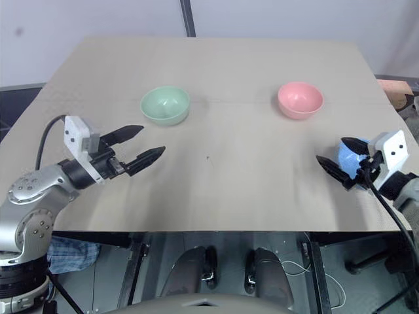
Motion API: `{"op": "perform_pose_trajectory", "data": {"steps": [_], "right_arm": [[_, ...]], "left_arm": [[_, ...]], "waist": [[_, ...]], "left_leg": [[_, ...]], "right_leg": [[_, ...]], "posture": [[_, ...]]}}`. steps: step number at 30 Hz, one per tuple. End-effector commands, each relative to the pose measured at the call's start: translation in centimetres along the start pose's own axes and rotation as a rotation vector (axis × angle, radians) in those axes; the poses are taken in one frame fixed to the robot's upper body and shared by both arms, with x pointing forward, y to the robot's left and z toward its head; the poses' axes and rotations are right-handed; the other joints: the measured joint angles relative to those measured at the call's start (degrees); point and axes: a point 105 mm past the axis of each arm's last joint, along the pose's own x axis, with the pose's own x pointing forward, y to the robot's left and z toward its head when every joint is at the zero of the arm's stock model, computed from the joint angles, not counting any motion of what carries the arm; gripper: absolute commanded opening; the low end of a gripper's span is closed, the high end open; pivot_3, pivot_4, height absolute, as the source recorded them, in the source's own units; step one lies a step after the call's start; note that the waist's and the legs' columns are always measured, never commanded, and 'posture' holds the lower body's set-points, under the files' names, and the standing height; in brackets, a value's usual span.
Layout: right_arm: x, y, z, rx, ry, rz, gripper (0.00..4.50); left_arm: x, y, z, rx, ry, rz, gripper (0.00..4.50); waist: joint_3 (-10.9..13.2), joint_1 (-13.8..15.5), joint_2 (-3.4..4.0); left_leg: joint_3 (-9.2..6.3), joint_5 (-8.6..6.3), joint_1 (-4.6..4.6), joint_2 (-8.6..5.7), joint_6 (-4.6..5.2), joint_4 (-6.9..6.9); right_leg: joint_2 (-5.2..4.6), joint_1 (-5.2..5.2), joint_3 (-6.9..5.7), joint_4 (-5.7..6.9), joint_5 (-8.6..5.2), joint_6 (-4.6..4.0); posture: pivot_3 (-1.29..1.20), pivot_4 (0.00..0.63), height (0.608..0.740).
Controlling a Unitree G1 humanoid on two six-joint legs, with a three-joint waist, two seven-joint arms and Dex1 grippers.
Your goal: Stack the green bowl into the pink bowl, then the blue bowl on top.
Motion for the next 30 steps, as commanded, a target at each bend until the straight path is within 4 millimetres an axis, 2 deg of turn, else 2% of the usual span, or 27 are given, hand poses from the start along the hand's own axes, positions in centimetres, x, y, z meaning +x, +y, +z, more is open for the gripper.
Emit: {"op": "perform_pose_trajectory", "data": {"steps": [1, 8, 10, 15, 18, 23, 26, 29, 30], "right_arm": [[1.7, -0.5, 1.2, -0.086, 0.032, -0.022, 4.46], [7.1, -1.7, 2.1, -0.182, 0.140, -0.024, 4.46], [8.8, -2.7, 2.1, -0.196, 0.218, -0.046, 4.46], [12.5, -4.1, 3.4, -0.308, 0.237, -0.047, 4.46], [14.1, -4.6, 2.8, -0.353, 0.300, -0.028, 4.46], [16.2, -4.2, -0.1, -0.456, 0.494, 0.059, 4.46], [17.1, -4.3, 0.3, -0.471, 0.487, 0.061, 3.61], [17.7, -4.3, 1.0, -0.476, 0.458, 0.059, 2.28], [17.9, -4.3, 1.2, -0.478, 0.452, 0.058, 1.67]], "left_arm": [[-0.1, -1.3, 1.6, 0.028, -0.044, -0.087, 4.50], [0.1, -2.0, 1.6, 0.014, -0.033, -0.162, 4.50], [0.1, -2.1, 1.6, 0.014, -0.034, -0.173, 4.50], [0.3, -2.3, 1.6, 0.012, -0.042, -0.189, 4.50], [0.4, -2.4, 1.6, 0.019, -0.045, -0.189, 4.50], [0.2, -2.6, 1.5, 0.018, -0.046, -0.183, 4.50], [0.2, -2.6, 1.5, 0.019, -0.048, -0.177, 4.50], [0.0, -2.7, 1.5, 0.020, -0.050, -0.165, 4.50], [-0.1, -2.7, 1.4, 0.019, -0.050, -0.161, 4.50]], "waist": [[0.00, 0.02, 0.00], [0.00, 0.04, 0.01], [0.01, -0.28, 0.03], [0.01, -0.42, 0.02], [0.01, -0.34, 0.02], [0.02, -1.00, 0.03], [0.02, -1.56, 0.04], [0.02, -1.65, 0.04], [0.02, -1.64, 0.04]], "left_leg": [[0.00, 0.00, 0.01, 0.00, 0.00, 0.01], [0.02, 0.13, -0.05, -0.02, -0.21, 0.01], [0.04, 0.14, -0.03, -0.02, -0.22, 0.02], [0.03, 0.15, -0.08, 0.00, -0.24, 0.00], [0.06, 0.16, -0.09, -0.02, -0.25, 0.01], [0.09, 0.16, -0.09, -0.03, -0.25, 0.01], [0.09, 0.17, -0.08, -0.01, -0.27, 0.01], [0.11, 0.17, -0.06, -0.01, -0.27, 0.02], [0.11, 0.17, -0.06, -0.01, -0.27, 0.01]], "right_leg": [[0.00, 0.00, 0.00, 0.00, 0.00, 0.00], [0.00, -0.02, -0.01, -0.01, 0.00, 0.00], [0.00, -0.02, 0.00, -0.01, 0.00, -0.01], [0.03, -0.06, -0.02, 0.00, 0.00, -0.02], [0.00, -0.05, 0.00, -0.03, 0.05, -0.10], [-0.02, -0.04, 0.01, -0.09, 0.14, -0.23], [-0.01, -0.04, 0.01, -0.05, 0.14, -0.24], [-0.02, -0.04, 0.03, -0.02, 0.14, -0.24], [-0.02, -0.04, 0.03, -0.02, 0.15, -0.25]], "posture": [[0.00, 0.150, 0.740], [0.00, 0.150, 0.740], [0.00, 0.150, 0.740], [0.00, 0.150, 0.740], [0.00, 0.150, 0.740], [0.00, 0.150, 0.740], [0.00, 0.150, 0.740], [0.00, 0.150, 0.740], [0.00, 0.150, 0.740]]}}
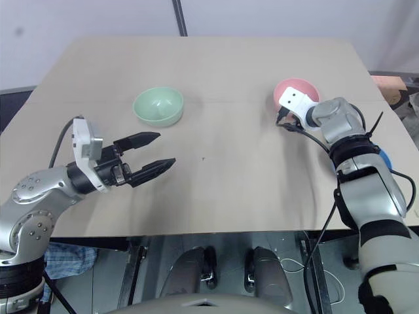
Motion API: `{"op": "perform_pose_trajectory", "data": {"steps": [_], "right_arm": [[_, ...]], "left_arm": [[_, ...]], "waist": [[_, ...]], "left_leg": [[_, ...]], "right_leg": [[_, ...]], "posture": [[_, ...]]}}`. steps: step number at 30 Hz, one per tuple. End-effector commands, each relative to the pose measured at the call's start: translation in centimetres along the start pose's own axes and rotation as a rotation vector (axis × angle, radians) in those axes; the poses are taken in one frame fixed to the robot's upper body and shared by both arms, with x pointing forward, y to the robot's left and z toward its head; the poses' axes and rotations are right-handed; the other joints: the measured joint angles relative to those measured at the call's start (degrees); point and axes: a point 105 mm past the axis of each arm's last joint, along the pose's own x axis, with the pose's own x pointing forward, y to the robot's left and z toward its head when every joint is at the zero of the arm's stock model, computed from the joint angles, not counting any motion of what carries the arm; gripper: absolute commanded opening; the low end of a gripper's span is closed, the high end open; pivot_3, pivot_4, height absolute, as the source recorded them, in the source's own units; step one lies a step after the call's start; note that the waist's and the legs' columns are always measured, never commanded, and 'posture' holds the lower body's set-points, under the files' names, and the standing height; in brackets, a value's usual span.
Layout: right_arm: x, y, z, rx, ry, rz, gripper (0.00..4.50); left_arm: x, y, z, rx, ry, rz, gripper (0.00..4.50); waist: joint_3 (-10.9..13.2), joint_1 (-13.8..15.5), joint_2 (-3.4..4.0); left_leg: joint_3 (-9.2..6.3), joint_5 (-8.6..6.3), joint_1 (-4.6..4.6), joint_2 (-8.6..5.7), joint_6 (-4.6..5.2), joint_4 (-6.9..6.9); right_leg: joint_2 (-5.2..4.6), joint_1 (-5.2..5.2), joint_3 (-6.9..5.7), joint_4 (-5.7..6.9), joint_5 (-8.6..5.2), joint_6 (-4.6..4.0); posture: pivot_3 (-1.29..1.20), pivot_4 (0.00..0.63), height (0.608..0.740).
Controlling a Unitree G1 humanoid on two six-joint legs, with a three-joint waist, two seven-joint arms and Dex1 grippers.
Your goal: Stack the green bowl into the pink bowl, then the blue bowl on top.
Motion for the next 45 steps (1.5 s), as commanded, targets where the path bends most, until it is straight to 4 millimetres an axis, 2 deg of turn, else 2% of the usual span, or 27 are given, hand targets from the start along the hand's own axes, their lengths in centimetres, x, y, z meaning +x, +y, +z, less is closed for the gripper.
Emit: {"op": "perform_pose_trajectory", "data": {"steps": [1, 4, 9, 12, 15, 17, 21, 24, 29, 33, 34, 35, 39, 40, 45], "right_arm": [[-0.5, -1.2, 1.6, -0.027, -0.053, -0.037, 1.27], [-0.5, -1.2, 2.2, -0.051, -0.071, -0.027, 0.04], [-0.6, -0.4, 3.2, -0.099, -0.103, 0.028, 0.04], [-1.0, 1.2, 4.7, -0.144, -0.162, 0.113, 0.04], [-3.6, 7.0, 7.2, -0.276, -0.283, 0.368, 0.04], [-4.8, 9.8, 7.8, -0.323, -0.307, 0.433, 0.04], [-6.9, 14.0, 8.6, -0.412, -0.324, 0.511, 0.04], [-7.8, 16.1, 8.8, -0.484, -0.317, 0.531, 0.04], [-8.7, 17.9, 8.7, -0.535, -0.304, 0.550, 0.04], [-9.0, 18.1, 8.6, -0.566, -0.289, 0.543, 0.04], [-9.0, 18.0, 8.6, -0.573, -0.287, 0.538, 0.84], [-8.9, 18.0, 8.6, -0.572, -0.287, 0.531, 1.10], [-8.2, 16.9, 8.8, -0.540, -0.270, 0.463, 3.02], [-8.1, 16.7, 8.8, -0.539, -0.267, 0.457, 3.38], [-9.0, 16.1, 9.2, -0.524, -0.283, 0.466, 3.38]], "left_arm": [[-0.3, -0.7, 1.1, 0.057, -0.031, -0.001, 4.50], [-0.4, -0.9, 1.0, 0.055, -0.028, 0.000, 4.50], [-0.3, -1.1, 0.8, 0.051, -0.030, 0.001, 4.50], [-0.3, -1.1, 0.8, 0.048, -0.028, -0.001, 4.50], [-0.4, -1.0, 0.4, 0.048, -0.012, -0.004, 4.50], [-0.3, -1.0, 0.1, 0.048, 0.000, -0.010, 4.50], [0.0, -1.3, -0.2, 0.055, 0.010, -0.028, 4.50], [0.1, -1.2, -0.2, 0.060, 0.014, -0.039, 4.50], [0.1, -1.0, -0.2, 0.065, 0.022, -0.048, 4.50], [0.2, -1.1, -0.3, 0.066, 0.025, -0.055, 4.50], [0.2, -1.1, -0.3, 0.065, 0.025, -0.056, 4.50], [0.2, -1.1, -0.3, 0.064, 0.024, -0.057, 4.50], [0.3, -1.2, -0.4, 0.061, 0.021, -0.060, 4.50], [0.4, -1.2, -0.4, 0.062, 0.021, -0.062, 4.50], [0.4, -1.2, -0.3, 0.063, 0.017, -0.063, 4.50]], "waist": [[0.00, 0.00, 0.00], [0.01, 0.06, 0.01], [0.01, 0.03, 0.02], [0.02, -0.12, 0.04], [0.01, 0.34, 0.04], [0.02, 0.34, 0.04], [0.01, 0.33, 0.04], [0.01, 0.33, 0.04], [0.00, 0.34, 0.02], [0.00, 0.32, 0.02], [0.00, 0.32, 0.02], [0.00, 0.33, 0.02], [0.00, 0.32, 0.02], [0.00, 0.33, 0.02], [0.00, 0.32, 0.02]], "left_leg": [[0.00, 0.00, 0.00, 0.00, 0.00, 0.00], [0.00, 0.00, -0.01, 0.01, 0.00, 0.00], [0.00, 0.00, 0.00, 0.00, 0.00, 0.00], [0.00, 0.00, 0.00, 0.01, 0.00, 0.00], [-0.02, 0.00, 0.00, 0.03, -0.01, -0.06], [-0.08, 0.00, -0.02, 0.01, -0.01, -0.10], [-0.08, -0.01, -0.02, 0.01, -0.01, -0.09], [-0.09, -0.01, 0.01, 0.01, -0.01, -0.09], [-0.13, -0.01, 0.01, 0.01, -0.01, -0.07], [-0.13, -0.01, 0.01, 0.01, -0.01, -0.06], [-0.13, -0.01, 0.00, 0.01, -0.01, -0.06], [-0.13, -0.01, 0.00, 0.01, -0.01, -0.06], [-0.13, -0.01, 0.01, 0.01, -0.01, -0.06], [-0.13, -0.01, 0.01, 0.01, -0.01, -0.06], [-0.13, -0.01, 0.00, 0.00, -0.01, -0.06]], "right_leg": [[0.00, 0.00, 0.00, 0.00, 0.00, 0.00], [-0.01, 0.00, 0.00, 0.00, 0.00, -0.01], [-0.03, 0.00, 0.00, 0.02, 0.01, -0.01], [-0.03, -0.01, 0.00, 0.03, 0.01, -0.01], [-0.02, -0.01, -0.01, 0.02, 0.01, -0.01], [-0.04, 0.01, -0.05, -0.04, 0.00, -0.01], [-0.05, 0.00, -0.06, -0.02, 0.00, 0.00], [-0.05, 0.01, -0.09, -0.02, -0.05, 0.08], [-0.05, 0.02, -0.12, -0.01, -0.12, 0.19], [-0.05, 0.01, -0.12, -0.01, -0.12, 0.19], [-0.05, 0.01, -0.12, -0.01, -0.12, 0.18], [-0.05, 0.01, -0.12, -0.01, -0.12, 0.18], [-0.04, 0.01, -0.12, -0.01, -0.12, 0.19], [-0.04, 0.01, -0.12, -0.01, -0.12, 0.19], [-0.04, 0.01, -0.12, -0.01, -0.12, 0.19]], "posture": [[0.00, 0.150, 0.740], [0.00, 0.150, 0.740], [0.00, 0.150, 0.740], [0.00, 0.150, 0.740], [0.00, 0.150, 0.740], [0.00, 0.150, 0.740], [0.00, 0.150, 0.740], [0.00, 0.150, 0.740], [0.00, 0.150, 0.740], [0.00, 0.150, 0.740], [0.00, 0.150, 0.740], [0.00, 0.150, 0.740], [0.00, 0.150, 0.740], [0.00, 0.150, 0.740], [0.00, 0.150, 0.740]]}}
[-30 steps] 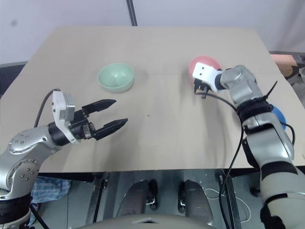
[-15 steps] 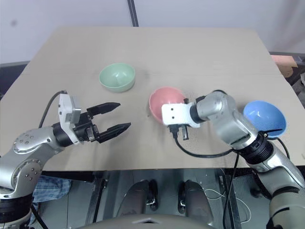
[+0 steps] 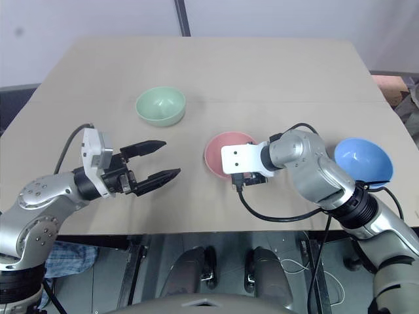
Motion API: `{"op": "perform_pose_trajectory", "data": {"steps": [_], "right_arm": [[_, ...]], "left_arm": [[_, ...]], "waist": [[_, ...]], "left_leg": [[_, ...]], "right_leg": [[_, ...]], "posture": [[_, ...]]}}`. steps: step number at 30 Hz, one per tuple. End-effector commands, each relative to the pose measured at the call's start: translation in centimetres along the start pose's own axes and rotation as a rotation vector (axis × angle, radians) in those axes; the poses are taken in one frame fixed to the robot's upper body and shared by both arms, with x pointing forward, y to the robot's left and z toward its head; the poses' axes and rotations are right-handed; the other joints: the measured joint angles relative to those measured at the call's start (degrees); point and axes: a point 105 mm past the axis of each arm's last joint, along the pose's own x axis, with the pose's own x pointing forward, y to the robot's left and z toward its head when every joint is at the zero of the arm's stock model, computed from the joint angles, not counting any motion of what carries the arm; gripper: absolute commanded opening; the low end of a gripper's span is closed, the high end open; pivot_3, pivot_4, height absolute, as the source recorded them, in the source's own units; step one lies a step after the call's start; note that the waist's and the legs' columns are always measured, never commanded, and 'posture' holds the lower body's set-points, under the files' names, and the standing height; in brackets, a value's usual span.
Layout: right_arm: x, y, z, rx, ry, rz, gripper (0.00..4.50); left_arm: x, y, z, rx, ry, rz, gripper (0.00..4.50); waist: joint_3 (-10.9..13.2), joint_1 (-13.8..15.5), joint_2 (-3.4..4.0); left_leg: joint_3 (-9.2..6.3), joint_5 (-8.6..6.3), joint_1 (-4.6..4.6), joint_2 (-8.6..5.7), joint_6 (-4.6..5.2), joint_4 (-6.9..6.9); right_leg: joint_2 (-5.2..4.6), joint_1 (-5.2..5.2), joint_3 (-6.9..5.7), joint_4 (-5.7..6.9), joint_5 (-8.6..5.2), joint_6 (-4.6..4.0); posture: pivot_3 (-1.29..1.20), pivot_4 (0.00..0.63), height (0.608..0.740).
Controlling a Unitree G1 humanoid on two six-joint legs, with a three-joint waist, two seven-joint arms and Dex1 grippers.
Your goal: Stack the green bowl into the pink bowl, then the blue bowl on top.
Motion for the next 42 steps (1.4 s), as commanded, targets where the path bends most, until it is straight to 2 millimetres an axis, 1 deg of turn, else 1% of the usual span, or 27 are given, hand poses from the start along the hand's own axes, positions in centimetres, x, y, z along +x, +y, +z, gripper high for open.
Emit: {"op": "perform_pose_trajectory", "data": {"steps": [1, 2, 5, 7, 11, 12, 14, 18, 21, 24, 26, 27, 28, 30, 33, 35, 38, 40, 42], "right_arm": [[-2.0, -1.0, 1.3, -0.018, -0.050, -0.032, 3.38], [-2.4, -0.8, 1.7, -0.014, -0.085, -0.019, 3.38], [-4.0, -0.7, 3.0, 0.068, -0.225, 0.001, 3.38], [-5.2, -1.3, 3.0, 0.138, -0.276, -0.042, 3.38], [-6.6, -2.0, 3.3, 0.265, -0.362, -0.111, 3.38], [-7.1, -2.5, 3.1, 0.308, -0.390, -0.158, 3.38], [-7.9, -2.9, 1.3, 0.426, -0.420, -0.241, 3.38], [-8.7, -2.4, -1.8, 0.605, -0.443, -0.338, 3.38], [-10.0, -1.9, -4.5, 0.694, -0.462, -0.456, 3.38], [-10.8, -0.3, -6.9, 0.754, -0.426, -0.505, 3.38], [-11.1, 0.6, -8.0, 0.781, -0.389, -0.527, 3.38], [-11.1, 0.9, -8.3, 0.786, -0.377, -0.535, 3.38], [-11.2, 1.0, -8.3, 0.784, -0.373, -0.540, 3.38], [-11.3, 1.1, -8.2, 0.782, -0.376, -0.547, 3.38], [-11.5, 0.7, -8.3, 0.775, -0.371, -0.578, 3.38], [-11.5, 0.5, -8.3, 0.766, -0.363, -0.591, 3.38], [-11.7, 0.0, -8.2, 0.760, -0.371, -0.611, 3.38], [-11.9, -0.2, -8.1, 0.757, -0.376, -0.616, 3.38], [-12.3, -0.5, -7.4, 0.742, -0.422, -0.626, 3.38]], "left_arm": [[0.1, -0.1, 0.8, 0.038, -0.024, -0.010, 4.50], [0.1, 0.0, 0.8, 0.039, -0.026, -0.006, 4.50], [0.0, 0.3, 0.8, 0.044, -0.028, 0.016, 4.50], [-0.1, 0.8, 0.6, 0.037, -0.014, 0.053, 4.50], [-0.2, 1.9, 0.3, 0.048, 0.007, 0.119, 4.50], [-0.1, 2.5, 0.1, 0.047, 0.022, 0.148, 4.50], [0.1, 3.6, -0.4, 0.065, 0.061, 0.198, 4.50], [0.3, 5.3, -1.0, 0.137, 0.115, 0.254, 4.50], [0.4, 6.6, -1.1, 0.165, 0.134, 0.283, 4.50], [0.6, 8.1, -1.3, 0.220, 0.176, 0.308, 4.50], [1.0, 9.5, -1.1, 0.266, 0.196, 0.336, 4.50], [1.1, 9.9, -1.0, 0.280, 0.201, 0.344, 4.50], [1.3, 10.8, -0.7, 0.316, 0.218, 0.364, 4.50], [1.7, 11.8, -0.2, 0.353, 0.231, 0.368, 4.50], [2.7, 12.8, 0.2, 0.445, 0.280, 0.313, 4.50], [3.4, 13.3, 0.1, 0.465, 0.305, 0.278, 4.50], [4.3, 13.9, -0.9, 0.510, 0.374, 0.230, 4.50], [4.7, 14.1, -1.2, 0.525, 0.390, 0.209, 4.50], [5.2, 14.2, -2.4, 0.511, 0.440, 0.163, 4.50]], "waist": [[0.00, 0.01, 0.00], [0.00, 0.01, 0.00], [0.00, 0.03, 0.00], [0.00, 0.03, 0.00], [0.00, 0.05, -0.01], [0.00, 0.06, -0.01], [-0.03, 0.44, -0.05], [-0.02, 0.82, -0.04], [-0.02, 1.33, -0.05], [-0.02, 1.52, -0.04], [-0.02, 1.51, -0.04], [-0.02, 1.48, -0.04], [-0.02, 1.44, -0.04], [-0.02, 1.32, -0.04], [-0.02, 1.35, -0.04], [-0.02, 1.45, -0.04], [-0.02, 1.43, -0.04], [-0.02, 1.40, -0.05], [-0.02, 1.44, -0.05]], "left_leg": [[0.00, 0.00, 0.00, 0.00, 0.00, 0.00], [0.00, 0.00, 0.00, 0.00, 0.00, 0.00], [0.00, 0.00, -0.01, 0.00, 0.00, 0.00], [-0.01, 0.00, 0.00, 0.01, 0.01, 0.00], [-0.02, -0.01, 0.00, 0.00, 0.02, 0.00], [-0.02, -0.01, 0.00, 0.00, 0.02, 0.00], [-0.03, -0.01, 0.00, 0.00, 0.02, -0.01], [-0.03, -0.02, -0.05, -0.05, 0.03, -0.01], [-0.05, -0.02, -0.04, -0.04, 0.03, -0.04], [-0.05, -0.02, -0.05, -0.04, 0.03, -0.06], [-0.03, -0.02, -0.03, -0.06, 0.04, -0.06], [-0.03, -0.03, -0.03, -0.06, 0.05, -0.06], [-0.03, -0.02, -0.03, -0.06, 0.05, -0.06], [-0.02, -0.07, -0.01, -0.02, 0.12, -0.06], [-0.02, -0.06, 0.01, 0.00, 0.11, -0.06], [-0.01, -0.02, -0.02, -0.02, 0.04, -0.06], [0.03, -0.02, -0.03, -0.05, 0.04, -0.05], [0.05, -0.02, -0.04, -0.05, 0.04, -0.04], [0.04, -0.01, -0.04, -0.05, 0.04, -0.04]], "right_leg": [[0.00, 0.00, 0.00, 0.00, 0.00, 0.00], [0.00, 0.00, 0.00, 0.00, 0.00, 0.00], [0.00, 0.00, 0.00, 0.00, 0.00, 0.00], [0.00, 0.01, 0.00, 0.00, 0.00, 0.00], [-0.01, 0.02, 0.00, 0.00, 0.01, -0.01], [0.00, 0.02, 0.00, 0.00, 0.01, -0.01], [0.00, 0.01, 0.00, 0.00, 0.01, -0.02], [-0.03, 0.02, -0.04, -0.03, 0.02, -0.03], [0.00, 0.02, -0.04, -0.07, 0.02, -0.03], [0.01, 0.02, -0.06, -0.08, 0.00, -0.01], [0.01, 0.03, -0.04, -0.09, -0.01, 0.02], [0.01, 0.03, -0.05, -0.09, -0.01, 0.03], [0.01, 0.03, -0.04, -0.09, -0.01, 0.04], [0.07, 0.02, -0.02, -0.08, -0.01, 0.04], [0.12, 0.01, -0.01, -0.04, -0.02, 0.04], [0.12, 0.02, -0.02, -0.06, -0.02, 0.04], [0.10, 0.02, 0.00, -0.10, -0.02, 0.04], [0.11, 0.01, 0.01, -0.11, -0.02, 0.04], [0.12, 0.01, 0.01, -0.11, -0.02, 0.04]], "posture": [[0.00, 0.150, 0.740], [0.00, 0.150, 0.740], [0.00, 0.150, 0.740], [0.00, 0.150, 0.740], [0.00, 0.150, 0.740], [0.00, 0.150, 0.740], [0.00, 0.150, 0.740], [0.00, 0.150, 0.740], [0.00, 0.150, 0.740], [0.00, 0.150, 0.740], [0.00, 0.150, 0.740], [0.00, 0.150, 0.740], [0.00, 0.150, 0.740], [0.00, 0.150, 0.740], [0.00, 0.150, 0.740], [0.00, 0.150, 0.740], [0.00, 0.150, 0.740], [0.00, 0.150, 0.740], [0.00, 0.150, 0.740]]}}
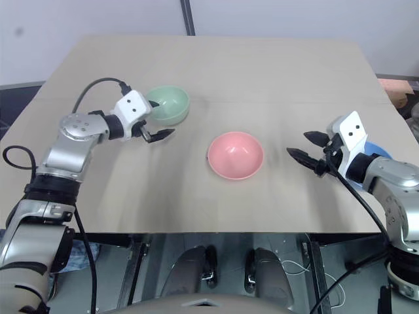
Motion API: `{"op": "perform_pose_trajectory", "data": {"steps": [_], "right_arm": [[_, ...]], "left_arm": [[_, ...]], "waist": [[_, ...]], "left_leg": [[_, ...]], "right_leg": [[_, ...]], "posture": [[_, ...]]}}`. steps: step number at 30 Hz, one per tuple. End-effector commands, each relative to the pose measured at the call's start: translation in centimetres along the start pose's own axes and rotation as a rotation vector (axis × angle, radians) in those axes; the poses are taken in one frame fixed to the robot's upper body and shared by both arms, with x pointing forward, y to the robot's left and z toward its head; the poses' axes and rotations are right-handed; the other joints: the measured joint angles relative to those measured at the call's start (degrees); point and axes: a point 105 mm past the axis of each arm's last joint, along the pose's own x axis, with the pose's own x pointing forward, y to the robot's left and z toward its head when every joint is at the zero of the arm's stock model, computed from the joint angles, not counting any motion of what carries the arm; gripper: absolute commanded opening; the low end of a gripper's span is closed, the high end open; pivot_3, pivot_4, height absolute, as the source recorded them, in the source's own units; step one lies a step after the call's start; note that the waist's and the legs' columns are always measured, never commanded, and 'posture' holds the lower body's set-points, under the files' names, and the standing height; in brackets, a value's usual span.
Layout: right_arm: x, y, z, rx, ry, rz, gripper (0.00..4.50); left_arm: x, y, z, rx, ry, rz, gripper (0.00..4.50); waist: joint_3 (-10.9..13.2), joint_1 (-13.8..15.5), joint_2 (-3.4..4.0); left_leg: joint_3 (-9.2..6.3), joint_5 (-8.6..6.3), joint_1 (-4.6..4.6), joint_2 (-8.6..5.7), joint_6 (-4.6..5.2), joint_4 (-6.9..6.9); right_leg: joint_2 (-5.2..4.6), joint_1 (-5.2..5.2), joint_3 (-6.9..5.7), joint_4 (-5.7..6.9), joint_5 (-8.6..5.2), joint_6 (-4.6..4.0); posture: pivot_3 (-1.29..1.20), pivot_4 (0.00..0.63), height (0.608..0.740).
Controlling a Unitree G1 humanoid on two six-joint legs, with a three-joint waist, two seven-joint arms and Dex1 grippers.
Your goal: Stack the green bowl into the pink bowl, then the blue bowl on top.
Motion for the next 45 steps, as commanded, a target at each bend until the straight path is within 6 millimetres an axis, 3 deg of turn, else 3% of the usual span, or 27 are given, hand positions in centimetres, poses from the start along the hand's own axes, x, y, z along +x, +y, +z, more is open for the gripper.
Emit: {"op": "perform_pose_trajectory", "data": {"steps": [1, 8, 14, 19, 22, 25, 28, 31, 33, 39, 45], "right_arm": [[-0.4, 0.1, 2.5, -0.054, -0.101, 0.002, 3.38], [-0.7, 1.0, 4.0, -0.039, -0.162, 0.055, 3.38], [-1.7, 2.9, 4.7, -0.035, -0.174, 0.175, 3.38], [-1.9, 3.2, 4.6, -0.034, -0.158, 0.195, 3.38], [-2.0, 3.2, 4.4, -0.034, -0.152, 0.197, 3.49], [-2.0, 3.2, 4.4, -0.032, -0.150, 0.195, 3.49], [-1.9, 3.2, 4.4, -0.032, -0.151, 0.193, 3.49], [-1.8, 3.1, 4.3, -0.031, -0.150, 0.193, 3.49], [-1.7, 2.9, 4.1, -0.032, -0.144, 0.189, 3.49], [-1.7, 2.9, 4.1, -0.037, -0.141, 0.187, 3.49], [-1.6, 2.9, 3.9, -0.039, -0.137, 0.180, 3.49]], "left_arm": [[1.1, 0.1, -0.4, 0.040, 0.035, -0.051, 4.50], [2.9, 0.2, -2.3, 0.029, 0.132, -0.078, 4.50], [3.7, 0.0, -2.6, 0.051, 0.156, -0.105, 4.50], [3.8, 0.4, -2.3, 0.057, 0.152, -0.101, 4.50], [3.9, 0.4, -2.2, 0.071, 0.150, -0.109, 3.11], [3.9, 0.4, -2.0, 0.074, 0.147, -0.110, 2.06], [3.9, 0.3, -2.0, 0.091, 0.148, -0.121, 0.49], [3.9, 0.5, -1.9, 0.104, 0.146, -0.115, 0.10], [3.9, 0.8, -1.1, 0.155, 0.128, -0.113, 0.10], [4.2, 1.4, 4.5, 0.284, -0.020, -0.183, 0.10], [3.3, -1.6, 12.1, 0.519, -0.324, -0.390, 0.10]], "waist": [[0.00, 0.02, 0.00], [0.01, -0.01, -0.02], [0.00, 0.01, -0.02], [-0.02, 0.00, -0.05], [-0.02, -0.03, -0.05], [-0.01, -0.10, -0.05], [-0.02, -0.06, -0.05], [-0.05, -0.02, -0.01], [-0.02, -0.01, -0.06], [0.01, 0.07, -0.10], [0.02, 0.06, -0.11]], "left_leg": [[0.00, 0.00, 0.00, 0.00, 0.00, 0.00], [-0.01, 0.00, -0.02, 0.00, 0.01, 0.06], [-0.02, -0.01, -0.01, 0.01, 0.02, 0.12], [-0.07, -0.14, -0.01, 0.04, 0.24, 0.36], [-0.08, -0.16, -0.01, 0.04, 0.27, 0.50], [-0.09, -0.16, -0.01, 0.05, 0.27, 0.51], [-0.09, -0.16, -0.02, 0.05, 0.28, 0.52], [-0.10, -0.16, -0.01, 0.03, 0.28, 0.53], [-0.10, -0.17, -0.04, 0.03, 0.29, 0.54], [-0.12, -0.18, -0.11, 0.03, 0.31, 0.56], [-0.12, -0.16, -0.14, 0.02, 0.28, 0.58]], "right_leg": [[0.01, 0.00, -0.01, 0.00, 0.00, 0.00], [0.03, 0.00, -0.01, 0.01, 0.00, 0.00], [0.02, 0.01, -0.01, 0.07, 0.00, 0.00], [0.00, 0.03, -0.02, 0.25, 0.00, 0.00], [-0.03, 0.02, -0.02, 0.42, 0.00, 0.00], [-0.02, 0.02, -0.02, 0.45, 0.00, 0.00], [-0.01, 0.01, -0.02, 0.47, 0.00, 0.00], [-0.05, 0.03, -0.03, 0.47, 0.00, 0.01], [-0.04, 0.01, -0.03, 0.46, 0.00, 0.01], [-0.04, 0.00, -0.08, 0.44, 0.00, 0.01], [-0.05, 0.01, -0.08, 0.41, 0.00, 0.00]], "posture": [[0.00, 0.150, 0.740], [0.00, 0.150, 0.740], [0.00, 0.150, 0.740], [0.00, 0.150, 0.740], [0.00, 0.150, 0.740], [0.00, 0.150, 0.740], [0.00, 0.150, 0.740], [0.00, 0.150, 0.740], [0.00, 0.150, 0.740], [0.00, 0.150, 0.740], [0.00, 0.150, 0.740]]}}
